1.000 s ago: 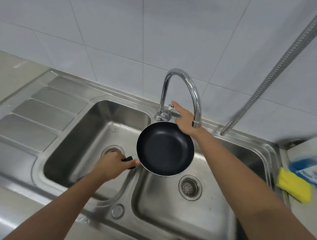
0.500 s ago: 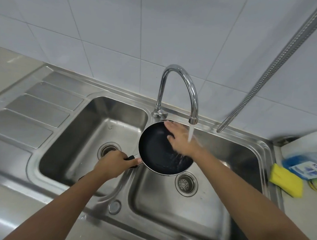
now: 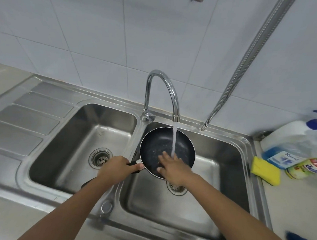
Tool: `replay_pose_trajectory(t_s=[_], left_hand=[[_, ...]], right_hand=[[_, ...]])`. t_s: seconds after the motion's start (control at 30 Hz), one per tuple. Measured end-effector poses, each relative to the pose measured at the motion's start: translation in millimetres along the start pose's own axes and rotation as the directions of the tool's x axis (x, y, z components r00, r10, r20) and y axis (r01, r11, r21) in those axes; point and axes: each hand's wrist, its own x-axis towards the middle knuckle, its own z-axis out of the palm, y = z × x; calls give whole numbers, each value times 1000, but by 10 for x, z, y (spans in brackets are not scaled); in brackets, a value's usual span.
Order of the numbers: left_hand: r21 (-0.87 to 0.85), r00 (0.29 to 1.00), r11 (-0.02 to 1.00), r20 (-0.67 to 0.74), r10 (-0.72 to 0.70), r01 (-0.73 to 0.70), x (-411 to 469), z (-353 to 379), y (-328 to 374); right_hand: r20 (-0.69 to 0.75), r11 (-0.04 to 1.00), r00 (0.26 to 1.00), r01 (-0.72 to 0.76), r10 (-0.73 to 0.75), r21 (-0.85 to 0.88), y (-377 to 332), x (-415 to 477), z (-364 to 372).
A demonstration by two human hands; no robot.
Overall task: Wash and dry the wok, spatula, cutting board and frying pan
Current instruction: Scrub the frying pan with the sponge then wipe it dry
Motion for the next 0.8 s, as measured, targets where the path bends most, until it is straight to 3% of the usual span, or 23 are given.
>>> replay_pose_trajectory(t_s=[0.07,0.13,0.27,0.4,0.47,0.57,0.63,0.7,0.8], left_hand=[[-12,1000,1000,6,5,-4,-16,6,34],[-28,1000,999,5,18,-18,-30,10,90],[-37,1000,999,9,29,-29,-34,3,117],[-2,1000,1000,-20,-23,23,5,-59,-2],[3,999,999,-18,-49,49,35,-87,-73],[-2,1000,1000,9,-28,28,62,-67,-65],[-4,1000,1000,28,7,-7,74,-29,20],[9,999,999,25,37,-37,87,-5,94],[2,1000,1000,0,29,-29,115,-37,81]], right_hand=[[-62,990,988,-141,141,2,144,-6,-21],[-77,982,979,-188,190,32,115,76,-66],[-129,997,989,-65,68,29,-200,301,-103],[74,968,984,143,-161,208,-304,73,-43],[159,980,971,160,-178,119,-181,-119,-9],[104,1000,994,23,-21,-11,8,-167,-82],[28,989,989,-148,148,5,102,-11,-120],[-34,972,973,-225,228,69,80,143,-140],[-16,985,1000,-12,15,171,-260,125,-123]])
